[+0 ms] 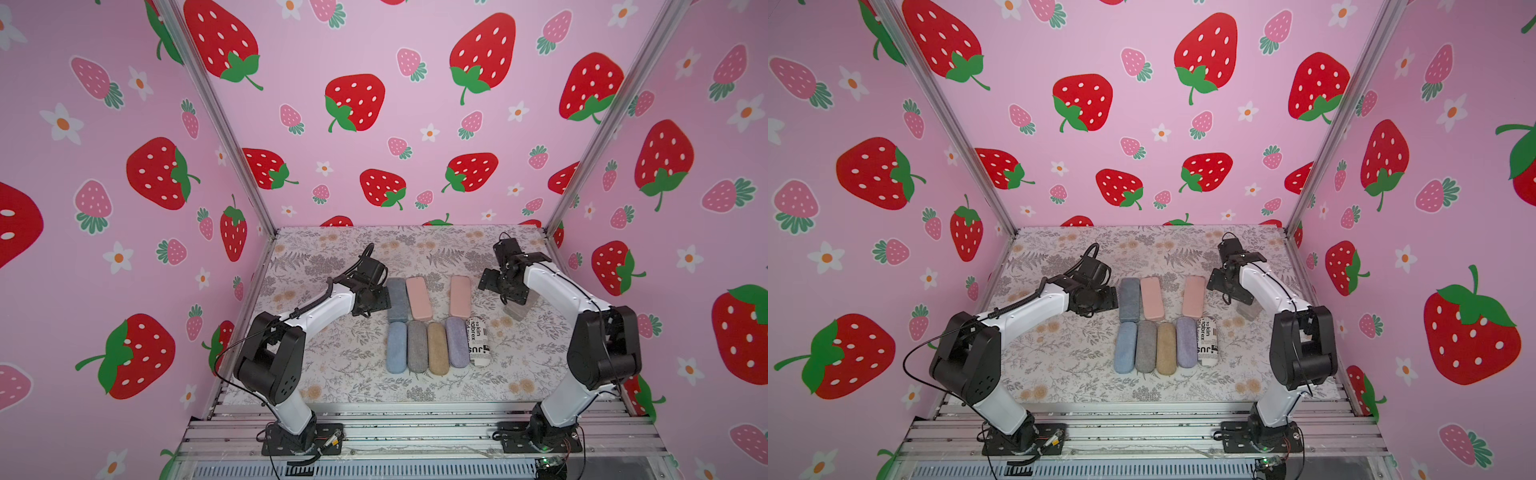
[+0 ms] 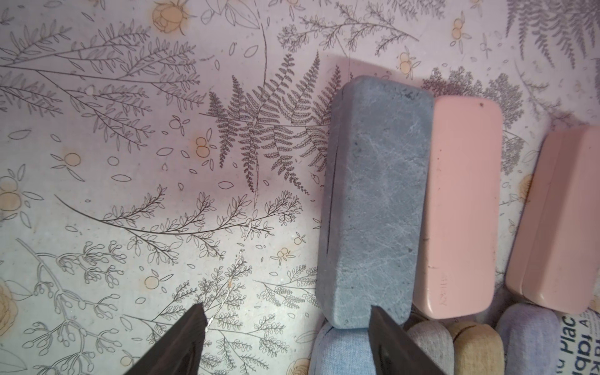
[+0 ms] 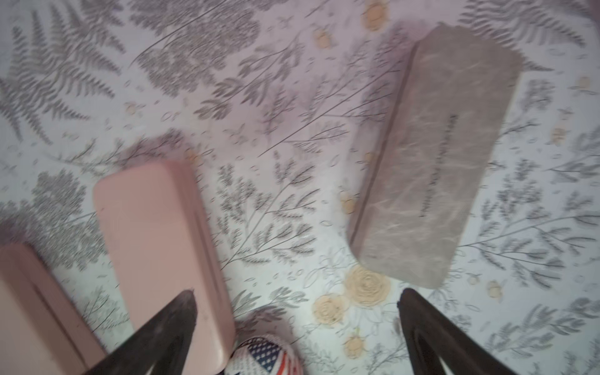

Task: Close the glasses case
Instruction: Move the glasses case to the center of the board.

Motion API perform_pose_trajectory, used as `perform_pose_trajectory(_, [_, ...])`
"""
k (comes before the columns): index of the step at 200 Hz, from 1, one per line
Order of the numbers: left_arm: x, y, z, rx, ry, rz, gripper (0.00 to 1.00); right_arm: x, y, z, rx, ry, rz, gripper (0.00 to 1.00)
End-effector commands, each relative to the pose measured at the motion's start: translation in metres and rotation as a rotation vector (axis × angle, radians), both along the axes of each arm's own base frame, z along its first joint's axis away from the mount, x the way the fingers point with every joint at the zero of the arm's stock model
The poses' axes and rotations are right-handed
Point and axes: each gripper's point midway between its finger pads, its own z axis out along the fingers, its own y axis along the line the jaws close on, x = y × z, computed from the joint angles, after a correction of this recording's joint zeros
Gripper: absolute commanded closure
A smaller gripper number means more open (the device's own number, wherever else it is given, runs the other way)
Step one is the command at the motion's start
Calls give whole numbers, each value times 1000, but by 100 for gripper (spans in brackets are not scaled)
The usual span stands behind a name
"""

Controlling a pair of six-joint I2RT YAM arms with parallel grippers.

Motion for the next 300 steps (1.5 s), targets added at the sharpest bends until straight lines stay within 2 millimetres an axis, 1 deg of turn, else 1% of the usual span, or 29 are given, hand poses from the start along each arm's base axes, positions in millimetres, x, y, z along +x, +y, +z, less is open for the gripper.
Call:
perform_pose_trajectory(1, [0, 2, 2, -15, -5, 15, 22, -19, -33, -4, -2, 47, -104, 0])
perform_pose_trajectory(15, [1, 2, 1, -18, -4, 13, 22, -22, -48, -11, 19, 66, -152, 1])
perform_pose_trajectory(30, [1, 1, -1, -23, -1, 11, 22, -23, -57, -21, 44, 87, -177, 1])
perform_pose_trajectory(66, [2, 0, -7, -34, 9, 12, 22, -19, -64, -47, 74, 139, -192, 1])
perform_pose_trajectory(101, [1, 1, -13, -32, 24, 13, 22, -12, -66, -68, 105, 164, -199, 0])
perform_pose_trajectory(118, [2, 3, -14, -31, 26, 16, 22, -12, -64, -77, 115, 184, -190, 4])
perform_pose_trajectory(131, [2, 3, -15, -32, 27, 17, 22, -14, -61, -81, 131, 198, -181, 14])
perform_pose_trajectory(132, [2, 3, -15, -32, 27, 17, 22, -11, -60, -81, 133, 186, -179, 15])
perform_pose_trajectory(145, [3, 3, -15, -33, 29, 18, 22, -6, -56, -84, 158, 172, -159, 24])
perform_pose_trajectory(177, [4, 4, -18, -30, 34, 20, 22, 1, -38, -87, 190, 168, -78, 35])
perform_pose_trajectory(209, [8, 5, -23, -24, 44, 26, 22, 9, -12, -88, 157, 191, 39, 37])
perform_pose_trajectory(249, [13, 9, -27, -19, 58, 31, 22, 15, 28, -89, 140, 188, 170, 37])
perform_pose_trajectory(300, [16, 11, -31, -14, 65, 34, 22, 21, 64, -86, 135, 190, 266, 37])
